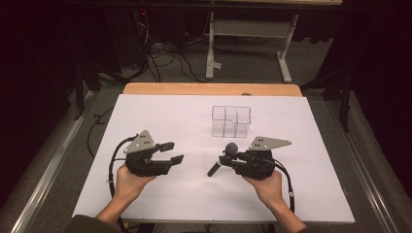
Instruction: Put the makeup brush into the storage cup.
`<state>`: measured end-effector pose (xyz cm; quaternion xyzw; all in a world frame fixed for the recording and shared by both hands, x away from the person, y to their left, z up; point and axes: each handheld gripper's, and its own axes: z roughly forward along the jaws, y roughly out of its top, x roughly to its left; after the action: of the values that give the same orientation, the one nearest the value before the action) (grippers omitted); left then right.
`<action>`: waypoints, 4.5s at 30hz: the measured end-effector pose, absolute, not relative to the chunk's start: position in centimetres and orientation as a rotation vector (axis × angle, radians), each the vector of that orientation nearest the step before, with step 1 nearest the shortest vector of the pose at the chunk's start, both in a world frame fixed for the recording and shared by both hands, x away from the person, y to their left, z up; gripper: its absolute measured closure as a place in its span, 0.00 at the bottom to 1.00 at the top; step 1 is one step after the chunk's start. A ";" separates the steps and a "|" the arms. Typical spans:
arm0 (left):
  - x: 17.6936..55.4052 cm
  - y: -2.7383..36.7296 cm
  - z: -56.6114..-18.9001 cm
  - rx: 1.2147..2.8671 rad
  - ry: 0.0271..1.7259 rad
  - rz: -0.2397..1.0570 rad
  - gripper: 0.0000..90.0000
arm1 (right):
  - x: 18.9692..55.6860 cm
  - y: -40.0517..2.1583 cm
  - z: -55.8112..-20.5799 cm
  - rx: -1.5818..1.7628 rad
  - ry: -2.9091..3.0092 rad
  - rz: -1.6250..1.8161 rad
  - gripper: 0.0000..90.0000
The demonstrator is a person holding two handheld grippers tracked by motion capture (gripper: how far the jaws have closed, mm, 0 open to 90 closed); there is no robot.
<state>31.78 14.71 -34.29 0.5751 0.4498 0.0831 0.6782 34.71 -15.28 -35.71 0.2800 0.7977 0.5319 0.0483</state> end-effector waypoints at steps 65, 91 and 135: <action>32.0 19.7 -37.7 1.103 1.168 0.305 0.33 | 36.2 -21.5 -31.2 0.968 2.364 1.416 0.80; 32.1 19.8 -38.1 1.108 1.170 0.321 0.35 | 39.6 -21.5 -28.5 1.036 2.308 1.344 0.80; 31.9 19.6 -38.0 1.109 1.153 0.317 0.34 | 45.7 -20.5 -27.1 1.198 2.110 1.333 0.80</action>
<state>31.94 19.62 -38.03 0.4952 0.5146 0.1416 0.6855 45.73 -20.47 -27.11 0.4251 0.7489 0.4733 0.1855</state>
